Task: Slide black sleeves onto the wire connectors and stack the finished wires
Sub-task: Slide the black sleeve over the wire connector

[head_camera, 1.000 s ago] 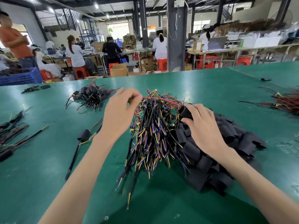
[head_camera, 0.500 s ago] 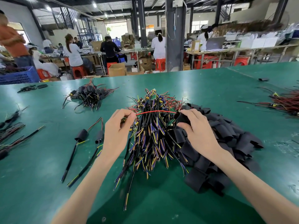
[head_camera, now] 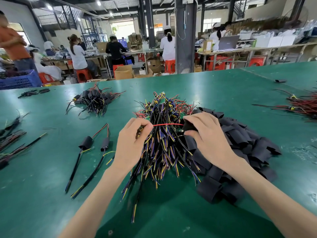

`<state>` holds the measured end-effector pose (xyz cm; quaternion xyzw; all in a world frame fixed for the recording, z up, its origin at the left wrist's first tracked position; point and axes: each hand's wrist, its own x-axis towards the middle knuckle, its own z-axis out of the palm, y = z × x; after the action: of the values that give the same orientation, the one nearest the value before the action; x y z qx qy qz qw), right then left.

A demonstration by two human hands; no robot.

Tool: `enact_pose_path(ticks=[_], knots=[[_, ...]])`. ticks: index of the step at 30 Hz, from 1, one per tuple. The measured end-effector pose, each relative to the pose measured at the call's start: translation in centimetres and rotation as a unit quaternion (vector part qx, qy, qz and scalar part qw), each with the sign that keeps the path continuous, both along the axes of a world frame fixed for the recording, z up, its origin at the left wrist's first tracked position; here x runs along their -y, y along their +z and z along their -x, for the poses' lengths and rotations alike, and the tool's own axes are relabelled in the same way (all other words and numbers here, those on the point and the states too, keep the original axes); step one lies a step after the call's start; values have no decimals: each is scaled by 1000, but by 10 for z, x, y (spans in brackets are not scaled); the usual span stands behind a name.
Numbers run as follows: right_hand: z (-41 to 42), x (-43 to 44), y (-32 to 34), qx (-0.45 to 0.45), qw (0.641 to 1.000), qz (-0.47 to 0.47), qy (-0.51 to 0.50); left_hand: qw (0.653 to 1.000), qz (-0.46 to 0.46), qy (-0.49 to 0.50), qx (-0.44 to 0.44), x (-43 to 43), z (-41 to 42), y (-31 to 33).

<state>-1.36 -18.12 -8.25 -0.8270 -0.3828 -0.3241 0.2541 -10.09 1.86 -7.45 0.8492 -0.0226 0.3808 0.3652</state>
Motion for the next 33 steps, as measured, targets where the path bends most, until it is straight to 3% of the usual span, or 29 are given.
enact_pose_path(ticks=[4, 9, 16, 23, 33], knots=[[6, -5, 1, 118, 991, 59, -23, 994, -78, -68, -40, 12, 3, -1], [10, -6, 0, 139, 987, 75, -24, 991, -97, -80, -37, 23, 4, -6], [-5, 1, -1, 26, 997, 37, -69, 998, -58, 17, 18, 7, 4, 2], [-13, 5, -7, -43, 993, -27, -105, 999, 10, 27, 46, -2, 5, 6], [-6, 3, 1, -156, 984, -84, -27, 999, 19, 16, 26, 3, 7, 5]])
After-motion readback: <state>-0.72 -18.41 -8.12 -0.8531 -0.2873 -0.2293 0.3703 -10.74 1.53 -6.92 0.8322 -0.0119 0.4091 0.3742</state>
